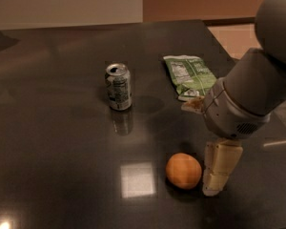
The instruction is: Pick orange
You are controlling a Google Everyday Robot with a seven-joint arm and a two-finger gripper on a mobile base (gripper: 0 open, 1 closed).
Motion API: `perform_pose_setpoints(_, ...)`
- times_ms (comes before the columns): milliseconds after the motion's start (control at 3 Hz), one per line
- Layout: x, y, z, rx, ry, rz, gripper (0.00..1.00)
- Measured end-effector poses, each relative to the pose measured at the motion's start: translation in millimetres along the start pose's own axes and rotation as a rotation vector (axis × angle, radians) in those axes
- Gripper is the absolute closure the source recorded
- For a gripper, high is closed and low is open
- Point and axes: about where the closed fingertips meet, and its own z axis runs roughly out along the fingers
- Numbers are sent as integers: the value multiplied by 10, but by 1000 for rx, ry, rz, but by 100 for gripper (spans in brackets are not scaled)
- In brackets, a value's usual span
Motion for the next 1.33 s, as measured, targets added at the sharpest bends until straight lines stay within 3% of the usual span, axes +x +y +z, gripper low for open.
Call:
perform_pose_setpoints(667, -118, 164, 250, -33, 5, -52, 0)
perform_pose_setpoints(1000, -126, 206, 317, -45, 11, -62, 14)
perform_pose_setpoints(1333, -115, 219, 353, -58, 12, -66, 38)
